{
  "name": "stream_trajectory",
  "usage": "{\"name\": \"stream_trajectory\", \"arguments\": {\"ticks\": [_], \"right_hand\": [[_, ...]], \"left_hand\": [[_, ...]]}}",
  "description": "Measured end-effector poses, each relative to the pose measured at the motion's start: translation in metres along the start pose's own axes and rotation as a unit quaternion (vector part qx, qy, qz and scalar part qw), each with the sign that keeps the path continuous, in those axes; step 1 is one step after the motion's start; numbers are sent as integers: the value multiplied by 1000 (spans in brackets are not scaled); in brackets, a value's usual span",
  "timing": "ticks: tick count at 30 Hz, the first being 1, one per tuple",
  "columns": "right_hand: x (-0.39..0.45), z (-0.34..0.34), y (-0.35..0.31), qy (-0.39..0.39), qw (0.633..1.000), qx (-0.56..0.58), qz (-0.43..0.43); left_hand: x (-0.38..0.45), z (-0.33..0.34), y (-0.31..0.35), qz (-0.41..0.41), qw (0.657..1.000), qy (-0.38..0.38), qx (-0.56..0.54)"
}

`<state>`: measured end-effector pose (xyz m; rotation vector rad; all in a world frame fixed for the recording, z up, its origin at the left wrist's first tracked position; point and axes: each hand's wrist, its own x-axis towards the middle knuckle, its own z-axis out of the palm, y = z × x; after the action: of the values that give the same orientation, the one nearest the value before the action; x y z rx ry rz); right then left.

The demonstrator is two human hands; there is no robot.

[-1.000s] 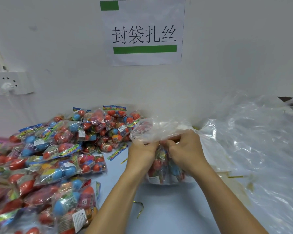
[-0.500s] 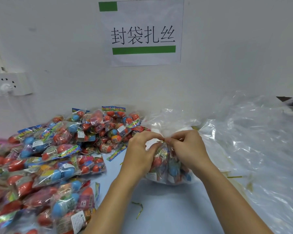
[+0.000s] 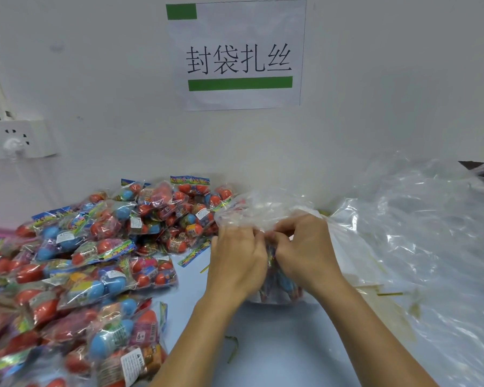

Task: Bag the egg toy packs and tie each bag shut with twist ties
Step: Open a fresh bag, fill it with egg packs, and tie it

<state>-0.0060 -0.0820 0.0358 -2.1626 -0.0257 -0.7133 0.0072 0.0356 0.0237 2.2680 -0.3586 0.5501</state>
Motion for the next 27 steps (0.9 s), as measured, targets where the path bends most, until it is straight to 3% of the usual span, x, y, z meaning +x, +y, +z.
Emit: {"name": "stream_trajectory", "arguments": {"ticks": [2,5,7,9,14,17,20,24,27], "right_hand": [[-1,1,-1,12,1000,-6,2],[-1,2,-2,22,999,1,23],[1,2,1,24,999,7,39],[4,0,4,21,998,15,53],[7,-4,8,15,998,21,62],[6,-4,5,7,998,27,65],[5,-7,3,-4,997,39,70],[5,-8,6,-15,997,27,64],[5,-6,6,-18,997,35,59]], "left_hand": [[2,0,4,-75,990,-4,-122],[5,-3,8,-175,933,-35,-311],[5,-5,8,-186,908,-66,-371],[5,-6,7,-166,904,-89,-385],[6,-5,-4,-73,956,-54,-279],[6,-4,-9,-14,969,-34,-244],[6,-3,-13,79,989,7,-128],[7,-3,-17,173,983,58,11],[6,-5,-15,168,983,64,27]]}}
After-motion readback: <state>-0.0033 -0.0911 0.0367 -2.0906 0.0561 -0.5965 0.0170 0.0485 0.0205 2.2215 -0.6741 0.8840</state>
